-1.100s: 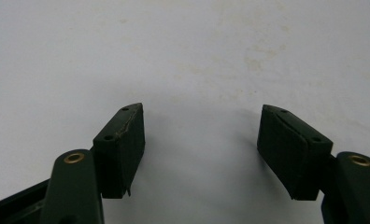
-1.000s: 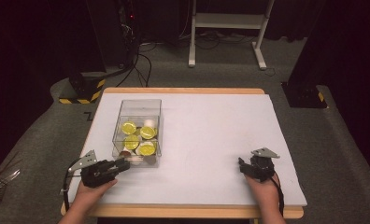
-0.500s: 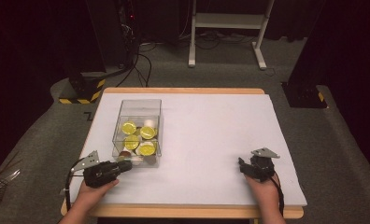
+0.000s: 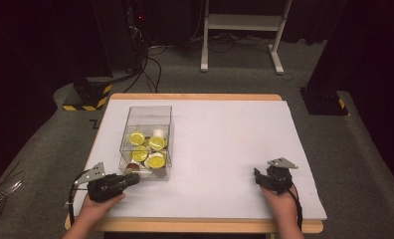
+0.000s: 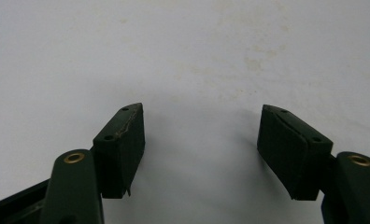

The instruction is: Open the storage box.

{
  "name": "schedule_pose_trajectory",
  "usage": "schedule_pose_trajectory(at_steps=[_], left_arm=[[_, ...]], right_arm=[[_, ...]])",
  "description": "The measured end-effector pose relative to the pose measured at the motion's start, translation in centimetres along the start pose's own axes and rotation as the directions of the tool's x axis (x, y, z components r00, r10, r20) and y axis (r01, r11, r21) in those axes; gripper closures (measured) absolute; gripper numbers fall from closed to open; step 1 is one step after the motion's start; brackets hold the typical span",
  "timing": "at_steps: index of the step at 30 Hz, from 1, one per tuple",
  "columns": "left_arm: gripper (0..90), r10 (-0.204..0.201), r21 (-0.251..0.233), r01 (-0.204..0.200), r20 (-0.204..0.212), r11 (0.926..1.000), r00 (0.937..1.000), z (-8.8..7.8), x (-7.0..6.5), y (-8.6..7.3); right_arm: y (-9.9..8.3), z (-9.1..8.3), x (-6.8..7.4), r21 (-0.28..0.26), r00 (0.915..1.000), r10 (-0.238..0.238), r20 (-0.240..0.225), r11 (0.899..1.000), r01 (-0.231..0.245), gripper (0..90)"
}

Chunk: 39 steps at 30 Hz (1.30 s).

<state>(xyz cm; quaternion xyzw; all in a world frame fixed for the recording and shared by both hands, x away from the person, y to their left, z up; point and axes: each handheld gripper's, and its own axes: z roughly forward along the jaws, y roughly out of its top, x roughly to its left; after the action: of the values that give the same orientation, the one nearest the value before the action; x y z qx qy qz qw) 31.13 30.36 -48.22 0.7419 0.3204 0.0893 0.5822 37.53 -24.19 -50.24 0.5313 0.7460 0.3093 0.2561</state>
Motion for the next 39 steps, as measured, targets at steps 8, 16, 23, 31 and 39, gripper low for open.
schedule_pose_trajectory(at_steps=[8, 16, 23, 31, 39], left_arm=[[79.6, 0.007, 0.004, -0.007, 0.013, 1.0, 0.9999, -0.6, -0.8, -0.4], [80.1, 0.017, 0.013, -0.018, 0.026, 0.9998, 0.9995, -1.0, -1.6, -0.7], [80.2, 0.018, 0.011, -0.018, 0.038, 0.9998, 0.9991, -1.7, -2.0, -1.2], [80.4, 0.027, 0.026, -0.028, 0.045, 0.9993, 0.9986, -2.1, -2.6, -1.7], [80.4, 0.021, 0.024, -0.022, 0.05, 0.9995, 0.9985, -2.5, -2.7, -2.0]], right_arm=[[0.0, 0.0, 0.0, 0.001, 1.0, -0.002, 0.0, 1.0, 0.002, 32.3], [0.0, 0.0, 0.0, 0.001, 1.0, -0.002, 0.0, 1.0, 0.002, 32.2], [0.0, 0.0, 0.0, 0.001, 1.0, -0.003, 0.001, 1.0, 0.003, 32.1], [0.0, 0.0, 0.0, 0.001, 1.0, -0.002, 0.002, 1.0, 0.002, 32.1], [0.0, 0.0, 0.0, 0.001, 1.0, -0.001, 0.003, 1.0, 0.001, 32.0]])
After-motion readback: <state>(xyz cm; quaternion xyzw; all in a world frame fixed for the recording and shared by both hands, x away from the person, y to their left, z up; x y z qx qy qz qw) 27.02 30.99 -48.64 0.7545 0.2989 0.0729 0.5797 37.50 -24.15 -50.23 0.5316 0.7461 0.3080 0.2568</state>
